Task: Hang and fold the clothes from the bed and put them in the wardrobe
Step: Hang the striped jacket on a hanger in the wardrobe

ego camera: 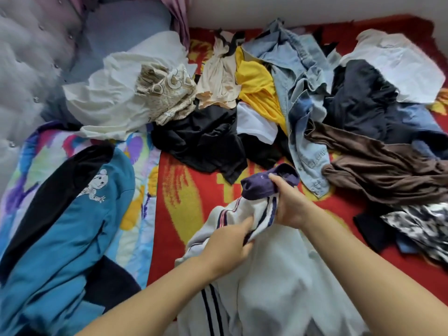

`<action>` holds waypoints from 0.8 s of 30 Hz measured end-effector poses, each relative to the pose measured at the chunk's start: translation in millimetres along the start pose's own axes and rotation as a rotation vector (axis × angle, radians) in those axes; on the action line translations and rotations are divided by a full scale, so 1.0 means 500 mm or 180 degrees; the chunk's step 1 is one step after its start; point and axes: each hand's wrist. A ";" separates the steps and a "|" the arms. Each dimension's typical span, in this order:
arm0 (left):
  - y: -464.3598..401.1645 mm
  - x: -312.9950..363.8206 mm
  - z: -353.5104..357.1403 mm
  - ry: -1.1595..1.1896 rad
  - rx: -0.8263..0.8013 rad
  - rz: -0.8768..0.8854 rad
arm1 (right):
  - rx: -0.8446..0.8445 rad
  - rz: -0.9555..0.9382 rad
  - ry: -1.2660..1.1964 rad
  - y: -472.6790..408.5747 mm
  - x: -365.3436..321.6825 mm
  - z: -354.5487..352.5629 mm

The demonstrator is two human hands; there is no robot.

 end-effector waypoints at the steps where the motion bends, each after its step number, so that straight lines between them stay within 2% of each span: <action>1: 0.026 0.015 -0.010 -0.0050 -0.0194 0.0150 | -0.0009 -0.0118 0.0126 0.027 -0.001 0.002; 3: 0.070 0.036 -0.043 0.0179 -0.0425 0.0321 | 0.0016 -0.0474 0.0584 0.082 -0.005 0.000; 4: 0.086 0.045 -0.066 0.0520 -0.0238 0.0280 | 0.0045 -0.0658 0.0939 0.112 -0.009 -0.004; 7: 0.102 0.068 -0.149 0.1369 0.1070 0.0010 | -0.0017 -0.0867 0.2334 0.220 -0.029 -0.004; 9: 0.106 0.105 -0.204 0.1333 0.1491 0.0119 | -0.0230 -0.0933 0.3280 0.296 -0.048 0.008; 11: 0.113 0.160 -0.241 0.0968 0.1215 0.0534 | -0.0482 -0.1040 0.3930 0.376 -0.073 0.026; 13: 0.129 0.207 -0.251 0.0531 0.0379 0.0878 | -0.0940 -0.1087 0.4376 0.463 -0.101 0.044; 15: 0.148 0.237 -0.241 0.0186 -0.0393 0.0916 | -0.1486 -0.0992 0.4714 0.550 -0.125 0.060; 17: 0.177 0.255 -0.220 -0.0030 -0.0674 0.0903 | -0.1864 -0.0935 0.4964 0.622 -0.140 0.063; 18: 0.196 0.267 -0.205 -0.0011 -0.0607 0.0991 | -0.1976 -0.0965 0.5006 0.652 -0.144 0.055; 20: 0.242 0.292 -0.168 0.0357 -0.0088 0.1100 | -0.2047 -0.1088 0.4916 0.693 -0.153 0.020; 24: 0.342 0.348 -0.104 0.1511 0.1497 0.0681 | -0.1713 -0.1345 0.4176 0.727 -0.140 -0.096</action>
Point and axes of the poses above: each hand's wrist, its own y-axis away from the middle knuckle, its own z-axis out of the palm, x = y × z, and after that the axes turned 6 degrees about -z, right-handed
